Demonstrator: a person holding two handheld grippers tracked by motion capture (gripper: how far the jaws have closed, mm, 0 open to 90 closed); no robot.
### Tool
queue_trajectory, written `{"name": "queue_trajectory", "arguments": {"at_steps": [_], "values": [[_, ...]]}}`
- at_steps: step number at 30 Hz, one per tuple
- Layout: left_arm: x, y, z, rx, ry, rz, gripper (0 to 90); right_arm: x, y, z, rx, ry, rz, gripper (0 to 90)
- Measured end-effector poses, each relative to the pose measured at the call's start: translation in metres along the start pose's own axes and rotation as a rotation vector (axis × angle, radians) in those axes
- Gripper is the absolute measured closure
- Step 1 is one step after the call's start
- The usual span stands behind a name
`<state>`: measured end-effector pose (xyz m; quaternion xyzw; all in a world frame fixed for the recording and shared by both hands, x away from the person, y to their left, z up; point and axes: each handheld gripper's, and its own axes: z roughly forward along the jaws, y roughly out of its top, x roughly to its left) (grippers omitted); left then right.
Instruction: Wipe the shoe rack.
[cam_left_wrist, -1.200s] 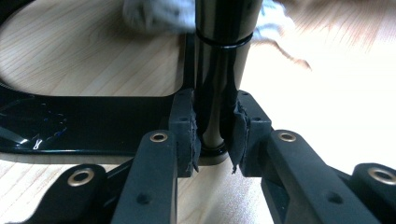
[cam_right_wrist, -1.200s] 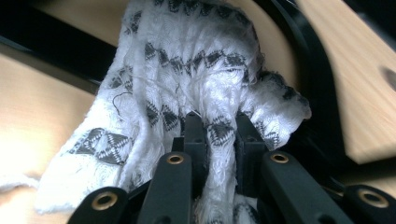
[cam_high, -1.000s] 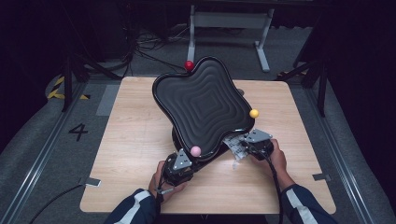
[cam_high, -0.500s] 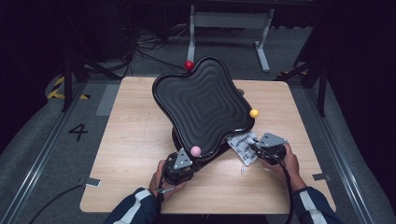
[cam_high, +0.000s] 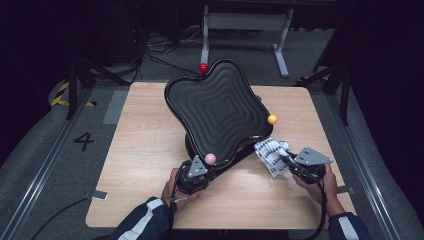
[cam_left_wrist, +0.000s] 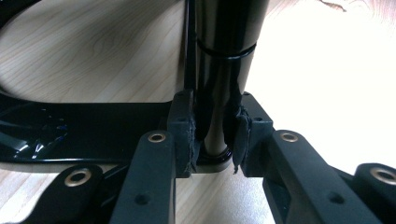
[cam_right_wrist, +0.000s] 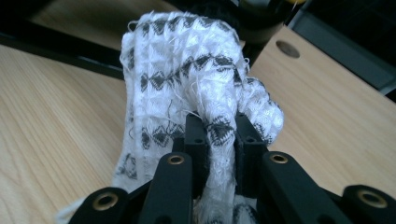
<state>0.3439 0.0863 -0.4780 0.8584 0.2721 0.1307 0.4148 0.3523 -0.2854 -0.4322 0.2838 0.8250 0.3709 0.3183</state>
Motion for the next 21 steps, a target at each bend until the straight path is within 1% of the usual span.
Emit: {"name": "queue_trajectory", "arguments": {"at_steps": [1,4,7,9,12,13,15,16,17,18,21], "values": [[0.000,0.000,0.000,0.000,0.002,0.003,72.0,0.001,0.002,-0.002,-0.011,0.000,-0.002,79.7],[0.000,0.000,0.000,-0.001,0.005,0.005,71.9,0.002,0.010,-0.011,-0.040,-0.013,-0.029,79.7],[0.000,0.000,0.000,0.000,0.001,0.001,72.0,0.003,0.014,-0.017,-0.079,-0.003,-0.020,79.8],[0.000,0.000,0.000,0.000,0.002,0.006,72.3,0.005,0.018,-0.020,-0.093,-0.003,-0.029,79.8],[0.000,0.000,0.000,0.000,-0.002,0.005,72.9,0.007,0.024,-0.024,-0.132,0.003,-0.010,79.8],[0.001,0.000,0.000,-0.001,0.000,0.007,73.1,0.007,0.026,-0.023,-0.134,0.005,-0.009,79.8],[0.001,0.000,0.000,-0.001,-0.001,0.008,73.2,0.010,0.031,-0.020,-0.134,0.001,-0.030,79.8],[0.001,0.000,0.000,-0.001,-0.001,0.008,73.3,0.010,0.031,-0.020,-0.134,0.001,-0.030,79.8],[0.000,0.000,0.000,0.001,-0.003,0.005,73.4,0.011,0.037,-0.016,-0.143,0.002,-0.029,79.8],[0.001,0.000,-0.001,0.006,-0.001,0.012,73.4,0.012,0.040,-0.013,-0.150,0.005,-0.024,79.8],[0.001,0.000,-0.001,0.002,-0.002,0.011,73.5,0.015,0.053,-0.006,-0.159,0.004,-0.044,79.8]]}}
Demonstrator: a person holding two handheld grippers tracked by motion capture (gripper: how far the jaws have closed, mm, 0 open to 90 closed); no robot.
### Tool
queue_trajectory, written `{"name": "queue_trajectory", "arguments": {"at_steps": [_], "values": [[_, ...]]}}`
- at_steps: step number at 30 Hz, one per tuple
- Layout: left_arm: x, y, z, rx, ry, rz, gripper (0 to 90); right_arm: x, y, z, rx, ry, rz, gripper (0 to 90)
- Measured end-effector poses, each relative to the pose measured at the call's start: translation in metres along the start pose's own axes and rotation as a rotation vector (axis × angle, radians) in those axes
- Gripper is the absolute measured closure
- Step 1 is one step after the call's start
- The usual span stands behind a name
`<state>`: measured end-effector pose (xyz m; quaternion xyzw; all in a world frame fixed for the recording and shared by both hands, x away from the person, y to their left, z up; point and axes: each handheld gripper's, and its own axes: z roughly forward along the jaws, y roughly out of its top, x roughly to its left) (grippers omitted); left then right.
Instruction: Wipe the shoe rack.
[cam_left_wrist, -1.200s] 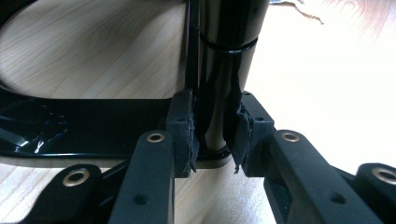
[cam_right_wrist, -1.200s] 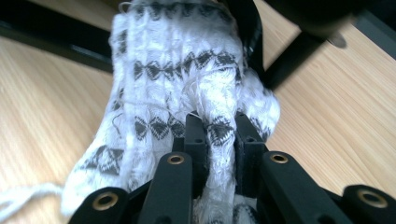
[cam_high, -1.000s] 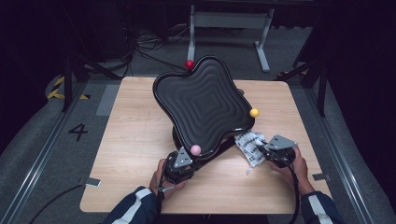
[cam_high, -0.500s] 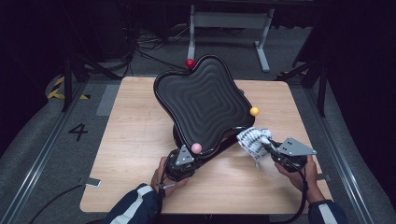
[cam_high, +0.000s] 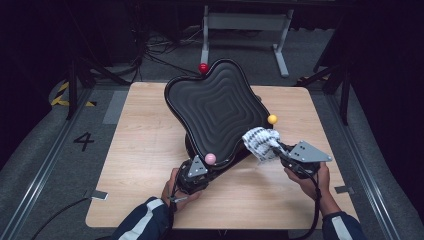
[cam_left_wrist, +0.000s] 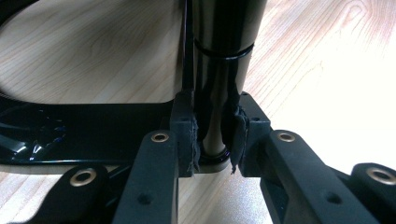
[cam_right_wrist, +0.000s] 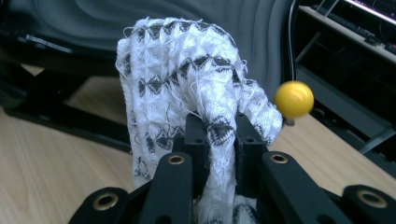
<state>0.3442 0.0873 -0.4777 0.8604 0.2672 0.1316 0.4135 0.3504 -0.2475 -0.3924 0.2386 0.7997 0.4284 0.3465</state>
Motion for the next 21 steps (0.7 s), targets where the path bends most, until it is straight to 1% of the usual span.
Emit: {"name": "queue_trajectory", "arguments": {"at_steps": [6,7,8,9,11,12,13,14,15,17,19,20,21], "values": [[0.000,0.000,0.000,-0.005,0.000,0.001,73.5,0.011,0.021,0.030,-0.008,0.027,-0.049,79.8],[0.000,0.000,0.000,-0.005,0.000,0.001,73.5,0.011,0.021,0.030,-0.008,0.027,-0.049,79.8],[0.000,0.000,0.000,-0.004,-0.001,0.001,73.5,0.014,0.029,0.037,-0.017,0.032,-0.056,79.8],[0.000,-0.001,0.000,-0.005,-0.001,-0.001,73.5,0.016,0.033,0.041,-0.018,0.036,-0.062,79.8],[0.000,-0.001,0.000,-0.003,-0.002,-0.003,73.5,0.018,0.035,0.044,-0.017,0.038,-0.070,79.8],[0.000,-0.001,0.000,-0.002,-0.005,-0.003,73.6,0.025,0.041,0.053,-0.013,0.048,-0.093,79.8],[0.000,-0.001,0.000,-0.002,-0.005,-0.003,73.6,0.025,0.041,0.053,-0.013,0.048,-0.093,79.8],[0.000,-0.001,0.000,-0.002,-0.007,-0.001,73.6,0.031,0.045,0.059,-0.008,0.062,-0.110,79.7],[0.000,-0.001,0.000,-0.002,-0.007,-0.002,73.6,0.034,0.046,0.061,-0.008,0.068,-0.116,79.7],[-0.001,-0.001,0.000,-0.003,-0.005,0.000,73.6,0.042,0.050,0.066,-0.003,0.083,-0.143,79.7],[-0.001,-0.001,-0.001,-0.002,-0.007,0.000,73.6,0.049,0.053,0.069,0.000,0.093,-0.163,79.7],[-0.001,-0.001,-0.001,-0.002,-0.007,0.001,73.6,0.053,0.055,0.070,-0.003,0.097,-0.182,79.7],[-0.001,-0.001,-0.001,-0.002,-0.007,0.001,73.5,0.053,0.055,0.070,-0.003,0.097,-0.182,79.7]]}}
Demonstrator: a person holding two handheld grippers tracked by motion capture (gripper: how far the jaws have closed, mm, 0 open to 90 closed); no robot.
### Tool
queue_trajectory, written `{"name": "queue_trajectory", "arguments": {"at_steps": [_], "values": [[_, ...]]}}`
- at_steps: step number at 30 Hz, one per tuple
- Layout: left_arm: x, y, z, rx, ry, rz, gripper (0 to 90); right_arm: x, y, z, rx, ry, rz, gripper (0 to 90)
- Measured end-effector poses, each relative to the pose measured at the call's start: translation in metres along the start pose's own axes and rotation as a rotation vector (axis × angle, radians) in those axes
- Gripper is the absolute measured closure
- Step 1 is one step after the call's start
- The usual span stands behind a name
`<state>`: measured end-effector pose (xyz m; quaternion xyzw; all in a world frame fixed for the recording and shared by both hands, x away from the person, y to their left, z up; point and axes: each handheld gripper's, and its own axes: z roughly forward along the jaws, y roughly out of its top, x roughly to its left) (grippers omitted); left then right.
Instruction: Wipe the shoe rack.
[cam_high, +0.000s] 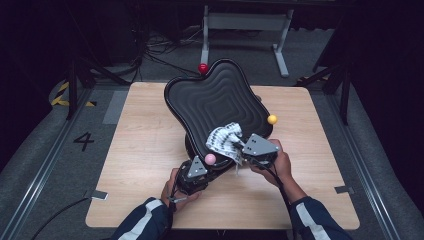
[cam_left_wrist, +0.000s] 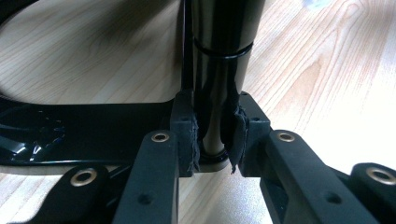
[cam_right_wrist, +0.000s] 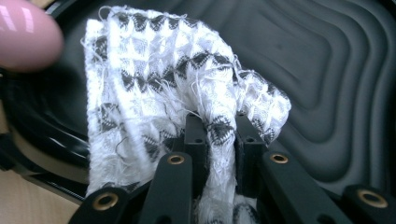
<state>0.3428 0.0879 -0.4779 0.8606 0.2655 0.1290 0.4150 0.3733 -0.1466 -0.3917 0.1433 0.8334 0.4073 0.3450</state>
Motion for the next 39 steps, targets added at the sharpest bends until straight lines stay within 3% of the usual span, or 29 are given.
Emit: {"name": "queue_trajectory", "arguments": {"at_steps": [2,8,11,14,16,25,29,34,37,39], "values": [[0.000,0.000,0.000,0.002,-0.003,-0.002,73.6,0.006,0.004,0.001,-0.012,0.043,0.003,79.6],[-0.002,-0.002,-0.002,-0.002,-0.021,0.006,73.7,0.022,0.010,0.003,-0.033,0.102,-0.014,79.4],[-0.003,-0.003,-0.003,-0.006,-0.022,0.011,73.7,0.027,0.014,0.003,-0.019,0.088,-0.053,79.5],[-0.005,-0.004,-0.004,-0.001,-0.019,0.016,73.6,0.027,0.014,0.004,-0.014,0.083,-0.052,79.5],[-0.005,-0.005,-0.006,0.001,-0.027,0.030,73.7,0.021,0.010,0.006,-0.005,0.064,-0.033,79.6],[-0.005,-0.007,-0.007,-0.008,-0.037,0.019,73.8,0.001,-0.001,0.007,0.002,0.030,0.014,79.8],[-0.004,-0.007,-0.007,-0.010,-0.040,0.022,73.7,-0.013,-0.007,0.006,0.002,0.014,0.077,80.1],[-0.003,-0.007,-0.008,-0.005,-0.039,0.029,73.7,-0.031,-0.019,0.004,0.053,-0.066,0.125,80.1],[-0.004,-0.007,-0.008,-0.005,-0.045,0.015,73.7,-0.042,-0.030,0.000,0.066,-0.084,0.180,80.1],[-0.003,-0.007,-0.008,-0.008,-0.050,0.011,73.7,-0.046,-0.034,-0.003,0.078,-0.097,0.191,80.1]]}}
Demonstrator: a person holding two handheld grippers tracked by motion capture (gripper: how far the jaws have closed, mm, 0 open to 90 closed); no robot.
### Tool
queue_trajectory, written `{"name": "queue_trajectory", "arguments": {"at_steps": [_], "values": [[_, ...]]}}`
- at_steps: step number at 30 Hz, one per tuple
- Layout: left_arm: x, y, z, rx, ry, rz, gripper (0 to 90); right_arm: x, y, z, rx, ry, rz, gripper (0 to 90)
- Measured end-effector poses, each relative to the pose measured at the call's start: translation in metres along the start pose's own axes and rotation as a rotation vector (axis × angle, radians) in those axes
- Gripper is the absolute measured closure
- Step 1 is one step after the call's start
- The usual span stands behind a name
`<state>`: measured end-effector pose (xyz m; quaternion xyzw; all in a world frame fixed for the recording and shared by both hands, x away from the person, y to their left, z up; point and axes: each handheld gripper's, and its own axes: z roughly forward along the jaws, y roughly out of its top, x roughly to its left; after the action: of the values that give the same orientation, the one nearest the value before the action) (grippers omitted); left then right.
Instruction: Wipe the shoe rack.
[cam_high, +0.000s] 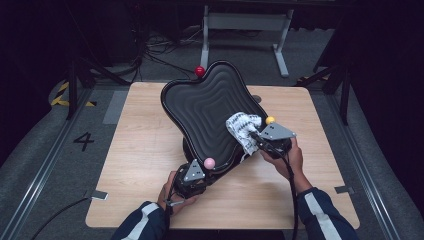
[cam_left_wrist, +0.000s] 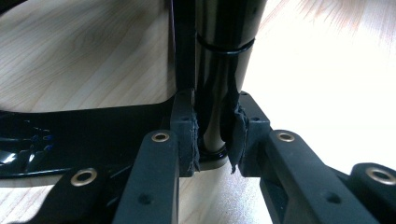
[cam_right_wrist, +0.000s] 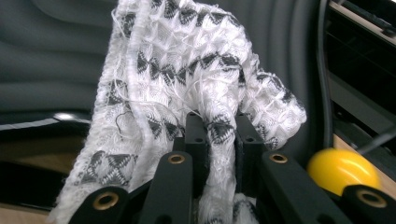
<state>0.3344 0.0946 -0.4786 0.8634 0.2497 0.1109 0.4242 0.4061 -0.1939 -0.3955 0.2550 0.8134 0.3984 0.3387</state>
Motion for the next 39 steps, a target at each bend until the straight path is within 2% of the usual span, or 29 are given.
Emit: {"name": "queue_trajectory", "arguments": {"at_steps": [4,6,7,9,13,15,17,24,28,31,34,39], "values": [[0.000,0.000,-0.001,0.003,-0.001,0.007,73.7,-0.011,-0.007,-0.003,0.024,-0.053,0.003,80.2],[0.001,0.000,-0.001,0.002,-0.004,-0.001,73.7,-0.016,-0.011,-0.003,0.028,-0.072,0.018,80.2],[0.002,-0.001,0.000,-0.005,-0.012,-0.023,73.6,-0.018,-0.012,-0.003,0.036,-0.084,0.019,80.2],[0.003,-0.001,-0.001,-0.003,-0.011,-0.030,73.4,-0.021,-0.015,-0.004,0.042,-0.103,0.015,80.3],[0.004,0.000,-0.001,-0.003,-0.013,-0.030,73.5,-0.025,-0.017,-0.003,0.033,-0.085,0.035,80.5],[0.005,0.000,0.000,-0.003,-0.020,-0.023,73.4,-0.024,-0.017,-0.002,0.035,-0.093,0.030,80.6],[0.007,0.000,0.000,-0.003,-0.027,-0.031,73.2,-0.023,-0.017,-0.003,0.036,-0.098,0.023,80.6],[0.006,0.000,0.000,-0.001,-0.023,-0.031,73.3,-0.020,-0.014,-0.002,0.046,-0.095,-0.004,80.6],[0.006,0.000,0.000,-0.003,-0.024,-0.037,73.4,-0.020,-0.015,-0.003,0.041,-0.092,0.007,80.6],[0.006,0.000,0.000,-0.005,-0.028,-0.040,73.4,-0.019,-0.014,-0.002,0.041,-0.096,-0.002,80.6],[0.006,0.000,0.000,-0.002,-0.024,-0.033,73.4,-0.015,-0.010,0.000,0.042,-0.085,-0.018,80.6],[0.006,0.000,0.000,0.001,-0.024,-0.022,73.5,0.005,0.006,0.008,0.036,-0.024,-0.079,80.4]]}}
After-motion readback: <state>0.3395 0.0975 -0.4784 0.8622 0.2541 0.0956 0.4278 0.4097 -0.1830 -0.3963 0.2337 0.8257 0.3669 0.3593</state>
